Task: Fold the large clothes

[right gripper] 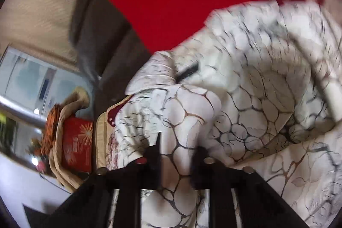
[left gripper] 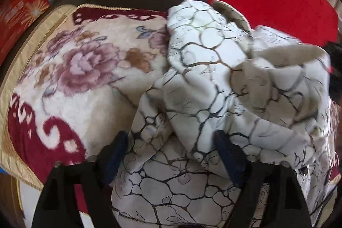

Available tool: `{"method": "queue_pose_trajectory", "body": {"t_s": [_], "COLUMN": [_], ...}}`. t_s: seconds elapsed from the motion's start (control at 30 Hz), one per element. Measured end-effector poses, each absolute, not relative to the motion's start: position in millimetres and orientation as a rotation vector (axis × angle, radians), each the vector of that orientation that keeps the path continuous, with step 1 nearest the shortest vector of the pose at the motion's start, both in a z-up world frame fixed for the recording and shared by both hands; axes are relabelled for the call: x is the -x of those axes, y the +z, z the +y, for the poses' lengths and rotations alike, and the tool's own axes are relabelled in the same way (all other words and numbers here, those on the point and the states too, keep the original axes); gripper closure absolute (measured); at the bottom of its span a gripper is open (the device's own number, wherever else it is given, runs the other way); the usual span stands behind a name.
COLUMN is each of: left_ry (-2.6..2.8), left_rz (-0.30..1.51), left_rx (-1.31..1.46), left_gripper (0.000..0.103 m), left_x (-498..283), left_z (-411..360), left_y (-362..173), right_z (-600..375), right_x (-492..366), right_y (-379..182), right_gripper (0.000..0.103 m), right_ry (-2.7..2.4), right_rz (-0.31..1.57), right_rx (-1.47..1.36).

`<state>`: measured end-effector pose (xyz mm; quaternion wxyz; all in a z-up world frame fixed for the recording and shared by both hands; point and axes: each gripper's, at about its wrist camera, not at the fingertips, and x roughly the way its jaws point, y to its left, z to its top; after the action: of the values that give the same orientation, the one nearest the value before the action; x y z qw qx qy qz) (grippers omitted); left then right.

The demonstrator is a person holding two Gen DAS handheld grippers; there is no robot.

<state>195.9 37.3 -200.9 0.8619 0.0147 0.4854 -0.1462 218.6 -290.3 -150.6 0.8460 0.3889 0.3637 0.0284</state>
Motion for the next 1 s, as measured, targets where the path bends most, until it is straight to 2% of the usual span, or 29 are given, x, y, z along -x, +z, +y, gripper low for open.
{"method": "queue_pose_trajectory", "body": {"t_s": [0.1, 0.17, 0.23, 0.37, 0.5, 0.57, 0.63, 0.7, 0.83, 0.9, 1.0], "left_ry": [-0.299, -0.295, -0.29, -0.259, -0.302, -0.273, -0.241, -0.227, -0.253, -0.258, -0.198], "left_rz": [1.083, 1.084, 1.084, 1.06, 1.101, 1.124, 1.026, 0.933, 0.933, 0.971, 1.017], "left_rx": [0.12, 0.204, 0.149, 0.083, 0.072, 0.058, 0.027, 0.007, 0.014, -0.024, -0.091], "left_gripper": [0.002, 0.0, 0.0, 0.0, 0.0, 0.0, 0.0, 0.0, 0.0, 0.0, 0.0], "left_x": [-199, -198, -195, -188, -187, -190, -186, -186, -201, -211, -226], "left_z": [54, 63, 56, 46, 52, 60, 62, 62, 43, 25, 3], "left_y": [-214, -218, -218, -219, -213, -199, -173, -149, -137, -147, -171], "right_z": [-284, -285, -288, -306, -331, -340, -346, -350, -340, -331, -320], "right_x": [-179, -153, -129, -94, -71, -59, -49, -39, -47, -60, -92], "right_y": [-114, -99, -94, -125, -175, -172, -155, -132, -101, -94, -114], "right_gripper": [0.093, 0.093, 0.093, 0.093, 0.088, 0.086, 0.078, 0.076, 0.074, 0.074, 0.074], "right_ry": [0.032, -0.003, -0.065, -0.193, -0.219, -0.191, -0.209, -0.226, -0.148, -0.08, -0.035], "right_rz": [0.642, 0.592, 0.568, 0.67, 0.845, 0.848, 0.811, 0.737, 0.643, 0.657, 0.751], "right_rx": [-0.686, -0.626, -0.582, -0.562, -0.736, -0.811, -0.788, -0.754, -0.677, -0.633, -0.617]}}
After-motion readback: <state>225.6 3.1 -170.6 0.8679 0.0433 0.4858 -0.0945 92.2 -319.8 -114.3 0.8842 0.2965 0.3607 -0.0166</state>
